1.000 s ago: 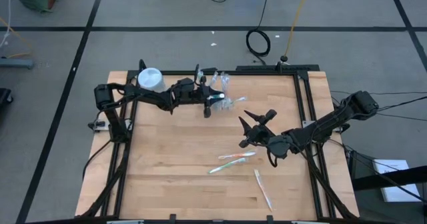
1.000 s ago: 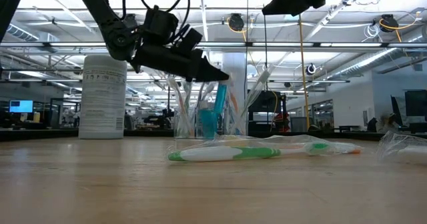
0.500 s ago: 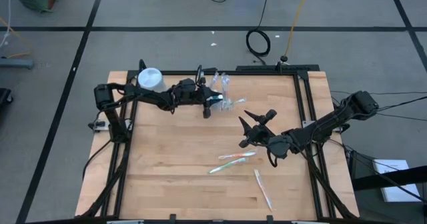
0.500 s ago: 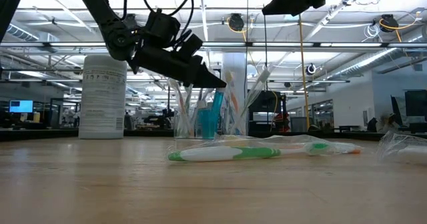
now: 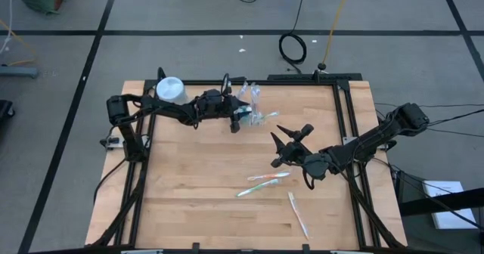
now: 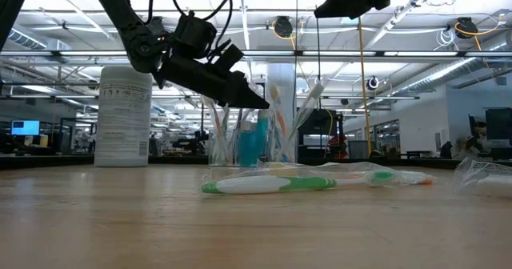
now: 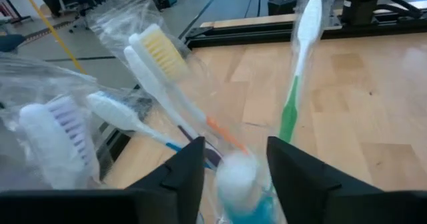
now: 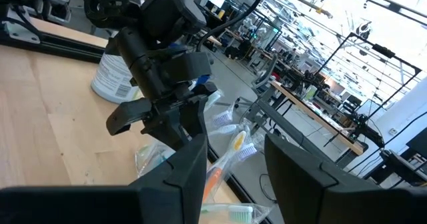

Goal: Pick & Place toothbrushing station
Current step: Put the mouthwash into the transparent organizer, then put the orange toothbrush into the transparent organizer

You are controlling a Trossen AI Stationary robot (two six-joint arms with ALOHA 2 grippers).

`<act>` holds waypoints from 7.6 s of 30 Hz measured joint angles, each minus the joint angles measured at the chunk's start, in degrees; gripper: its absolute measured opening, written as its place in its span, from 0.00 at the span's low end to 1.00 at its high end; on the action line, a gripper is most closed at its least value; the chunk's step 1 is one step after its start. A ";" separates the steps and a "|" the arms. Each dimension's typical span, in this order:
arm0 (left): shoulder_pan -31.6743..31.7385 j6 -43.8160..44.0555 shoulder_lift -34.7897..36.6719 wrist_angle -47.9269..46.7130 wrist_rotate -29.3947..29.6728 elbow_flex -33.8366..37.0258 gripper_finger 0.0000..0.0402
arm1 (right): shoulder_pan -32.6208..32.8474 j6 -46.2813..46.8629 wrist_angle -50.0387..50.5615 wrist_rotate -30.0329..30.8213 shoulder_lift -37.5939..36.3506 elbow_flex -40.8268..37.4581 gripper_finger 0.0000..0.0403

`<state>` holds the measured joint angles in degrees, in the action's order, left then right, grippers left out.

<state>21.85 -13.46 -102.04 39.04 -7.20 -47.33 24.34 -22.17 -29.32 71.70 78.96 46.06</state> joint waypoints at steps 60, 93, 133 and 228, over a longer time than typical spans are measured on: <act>-22.23 11.02 42.45 -52.68 19.07 0.02 0.19 | 8.33 27.12 27.99 -49.23 14.63 0.04 0.35; -22.21 10.65 41.42 -51.95 19.35 0.02 0.19 | 3.78 20.75 28.75 -46.34 10.65 -7.13 0.35; -22.21 8.03 41.42 -47.78 19.35 0.02 0.19 | -15.00 3.50 16.39 -68.96 21.42 -6.91 0.04; -22.33 7.76 41.40 -46.55 19.32 0.02 0.19 | -21.97 6.90 -7.91 -3.93 34.49 10.69 0.00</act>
<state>-0.48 -5.69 -60.64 -7.51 12.12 -47.31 2.37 -15.27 -37.23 67.77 113.45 56.75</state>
